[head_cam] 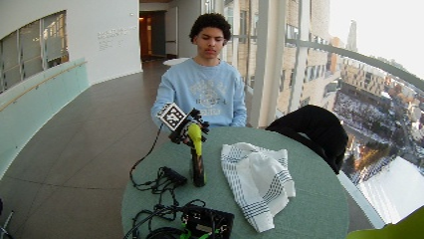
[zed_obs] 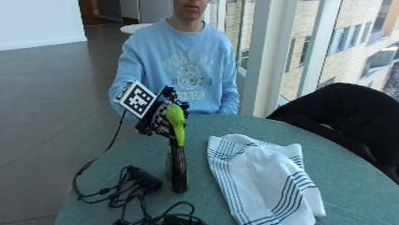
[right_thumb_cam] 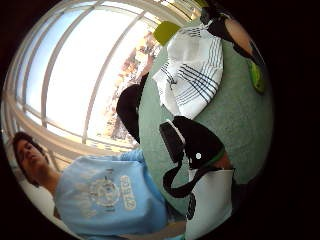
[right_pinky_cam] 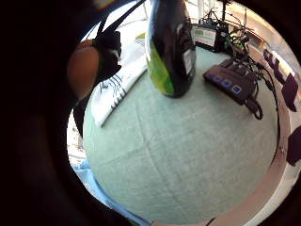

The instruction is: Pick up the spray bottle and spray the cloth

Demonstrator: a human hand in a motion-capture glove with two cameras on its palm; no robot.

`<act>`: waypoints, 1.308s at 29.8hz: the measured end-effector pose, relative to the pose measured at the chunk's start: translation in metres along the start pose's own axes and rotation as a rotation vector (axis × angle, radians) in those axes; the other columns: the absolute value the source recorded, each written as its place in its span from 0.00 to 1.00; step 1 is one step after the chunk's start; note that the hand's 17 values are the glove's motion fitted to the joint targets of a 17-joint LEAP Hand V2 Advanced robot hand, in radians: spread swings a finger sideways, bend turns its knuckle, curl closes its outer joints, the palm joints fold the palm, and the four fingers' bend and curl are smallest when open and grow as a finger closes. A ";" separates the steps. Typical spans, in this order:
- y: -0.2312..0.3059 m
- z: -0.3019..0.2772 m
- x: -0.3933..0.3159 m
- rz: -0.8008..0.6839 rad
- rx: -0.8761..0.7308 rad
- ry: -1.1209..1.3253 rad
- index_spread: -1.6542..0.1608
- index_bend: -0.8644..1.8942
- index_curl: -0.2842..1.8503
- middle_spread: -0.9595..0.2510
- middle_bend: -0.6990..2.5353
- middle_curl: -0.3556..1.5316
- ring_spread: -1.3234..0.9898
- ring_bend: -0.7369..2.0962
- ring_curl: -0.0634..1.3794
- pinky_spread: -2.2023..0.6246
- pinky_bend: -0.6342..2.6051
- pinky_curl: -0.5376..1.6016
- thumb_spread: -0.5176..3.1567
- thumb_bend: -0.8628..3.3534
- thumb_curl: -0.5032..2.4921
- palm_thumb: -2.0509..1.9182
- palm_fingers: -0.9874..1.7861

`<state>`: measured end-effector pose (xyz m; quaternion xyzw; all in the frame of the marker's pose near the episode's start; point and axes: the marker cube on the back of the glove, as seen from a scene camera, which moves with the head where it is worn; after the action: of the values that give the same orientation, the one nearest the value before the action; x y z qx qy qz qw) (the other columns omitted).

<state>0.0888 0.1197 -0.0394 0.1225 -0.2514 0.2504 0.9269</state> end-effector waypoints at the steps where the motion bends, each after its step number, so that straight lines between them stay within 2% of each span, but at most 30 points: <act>1: 0.001 -0.003 0.002 0.014 0.007 -0.052 0.71 0.36 0.25 0.71 0.30 0.39 0.55 0.38 0.27 0.84 0.28 0.41 0.45 0.20 0.26 0.68 0.61; 3: 0.003 -0.008 0.007 0.041 0.038 -0.144 0.71 0.36 0.25 0.71 0.30 0.39 0.55 0.38 0.27 0.84 0.28 0.41 0.45 0.20 0.26 0.68 0.61; 8: -0.011 -0.017 0.022 0.055 0.251 -0.211 0.71 0.36 0.25 0.71 0.30 0.39 0.56 0.38 0.27 0.83 0.28 0.41 0.45 0.20 0.26 0.68 0.61; 12: -0.012 -0.023 0.031 0.159 0.210 -0.265 0.71 0.36 0.25 0.72 0.30 0.39 0.56 0.38 0.27 0.83 0.28 0.41 0.44 0.20 0.26 0.68 0.61; 19: -0.044 -0.025 0.044 0.250 0.254 -0.263 0.71 0.35 0.24 0.73 0.29 0.39 0.56 0.38 0.28 0.83 0.30 0.42 0.44 0.20 0.27 0.68 0.61; 39: -0.112 -0.010 0.077 0.326 0.251 -0.326 0.72 0.35 0.23 0.73 0.28 0.40 0.56 0.40 0.29 0.82 0.32 0.43 0.43 0.20 0.27 0.70 0.61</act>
<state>0.2095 0.0595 -0.0181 0.2333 -0.3807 0.4028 0.7990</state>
